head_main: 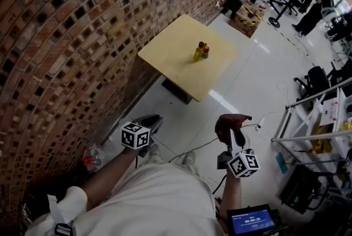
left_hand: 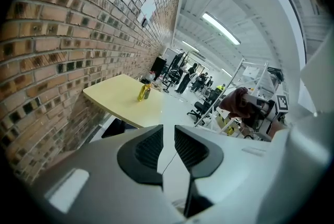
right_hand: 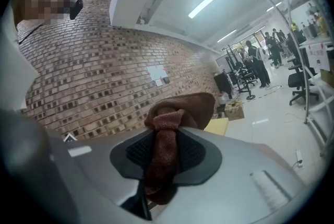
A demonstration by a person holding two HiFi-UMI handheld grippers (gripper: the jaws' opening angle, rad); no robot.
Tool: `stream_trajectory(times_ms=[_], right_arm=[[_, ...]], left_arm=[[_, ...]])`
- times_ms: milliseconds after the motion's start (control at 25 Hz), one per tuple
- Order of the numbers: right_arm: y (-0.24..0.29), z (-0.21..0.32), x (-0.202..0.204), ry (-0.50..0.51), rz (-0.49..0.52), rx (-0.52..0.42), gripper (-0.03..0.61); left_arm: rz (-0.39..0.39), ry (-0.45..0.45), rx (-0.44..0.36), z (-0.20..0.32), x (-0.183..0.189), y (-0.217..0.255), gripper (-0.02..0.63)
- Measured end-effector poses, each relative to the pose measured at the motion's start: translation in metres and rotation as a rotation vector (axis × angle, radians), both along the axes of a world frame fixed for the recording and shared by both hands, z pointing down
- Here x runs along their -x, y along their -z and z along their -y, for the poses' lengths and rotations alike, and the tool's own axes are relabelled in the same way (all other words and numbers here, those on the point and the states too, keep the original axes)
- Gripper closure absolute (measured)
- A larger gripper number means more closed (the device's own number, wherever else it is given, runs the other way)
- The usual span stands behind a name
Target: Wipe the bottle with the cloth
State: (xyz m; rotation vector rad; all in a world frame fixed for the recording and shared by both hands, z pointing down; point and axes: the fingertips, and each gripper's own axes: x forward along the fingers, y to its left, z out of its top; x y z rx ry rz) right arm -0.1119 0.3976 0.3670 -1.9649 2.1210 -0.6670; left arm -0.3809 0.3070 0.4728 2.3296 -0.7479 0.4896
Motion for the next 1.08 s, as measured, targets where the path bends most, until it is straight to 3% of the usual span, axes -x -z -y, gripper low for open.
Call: stream_trajectory(times_ms=[320, 760, 1080], right_arm=[[-0.001, -0.01, -0.006, 0.023, -0.081, -0.005, 0.488], [0.002, -0.033, -0.041, -0.043, -0.074, -0.036, 0.486], [0.001, -0.057, -0.072, -0.066, -0.066, -0.048, 0.487]], left_arm=[[0.021, -0.054, 0.015, -0.003, -0.031, -0.005, 0.535], [0.052, -0.193, -0.002, -0.012, -0.105, -0.005, 0.54], [0.053, -0.245, -0.033, -0.026, -0.153, 0.003, 0.541]])
